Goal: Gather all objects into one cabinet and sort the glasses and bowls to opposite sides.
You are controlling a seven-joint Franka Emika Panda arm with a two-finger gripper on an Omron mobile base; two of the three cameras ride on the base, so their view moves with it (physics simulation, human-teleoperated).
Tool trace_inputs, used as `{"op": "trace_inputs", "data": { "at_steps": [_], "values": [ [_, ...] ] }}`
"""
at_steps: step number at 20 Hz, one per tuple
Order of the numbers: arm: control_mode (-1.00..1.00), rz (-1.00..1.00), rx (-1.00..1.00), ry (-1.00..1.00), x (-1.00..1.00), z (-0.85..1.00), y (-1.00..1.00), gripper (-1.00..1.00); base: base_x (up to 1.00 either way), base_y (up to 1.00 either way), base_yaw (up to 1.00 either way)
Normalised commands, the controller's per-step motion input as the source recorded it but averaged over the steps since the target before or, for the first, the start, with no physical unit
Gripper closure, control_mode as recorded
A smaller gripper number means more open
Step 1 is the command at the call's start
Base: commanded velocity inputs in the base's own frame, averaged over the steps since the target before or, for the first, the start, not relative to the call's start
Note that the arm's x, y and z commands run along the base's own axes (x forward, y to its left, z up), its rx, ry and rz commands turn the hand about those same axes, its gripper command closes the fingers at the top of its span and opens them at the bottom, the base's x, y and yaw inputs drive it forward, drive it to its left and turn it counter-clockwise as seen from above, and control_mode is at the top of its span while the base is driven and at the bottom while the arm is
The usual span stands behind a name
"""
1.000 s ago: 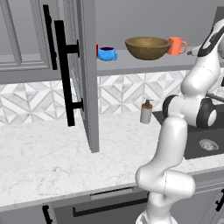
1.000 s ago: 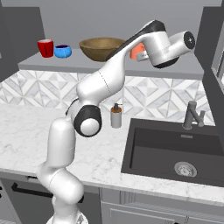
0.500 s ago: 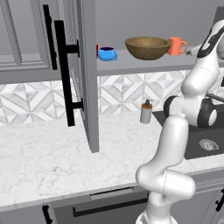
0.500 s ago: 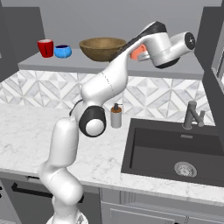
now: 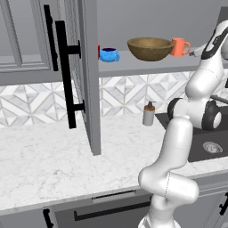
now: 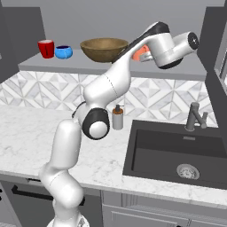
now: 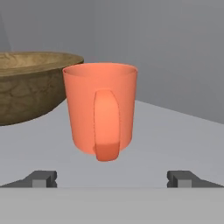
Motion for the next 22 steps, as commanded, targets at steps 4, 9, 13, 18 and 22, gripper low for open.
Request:
{"op": "trace_inputs", "data": {
  "at_steps": [4, 9, 13, 18, 22],
  "values": [
    [-1.0, 0.0, 0.0, 0.0, 0.01, 0.0, 0.12, -1.0, 0.0, 0.0, 0.0],
    [-1.0, 0.0, 0.0, 0.0, 0.04, 0.03, 0.02, -1.0, 0.0, 0.0, 0.0],
    [-1.0, 0.0, 0.0, 0.0, 0.1, 0.11, 0.0, -1.0, 0.0, 0.0, 0.0],
    [-1.0, 0.0, 0.0, 0.0, 0.11, 0.12, 0.0, -1.0, 0.0, 0.0, 0.0],
    [-1.0, 0.0, 0.0, 0.0, 0.16, 0.03, 0.01, -1.0, 0.0, 0.0, 0.0]
  ]
}}
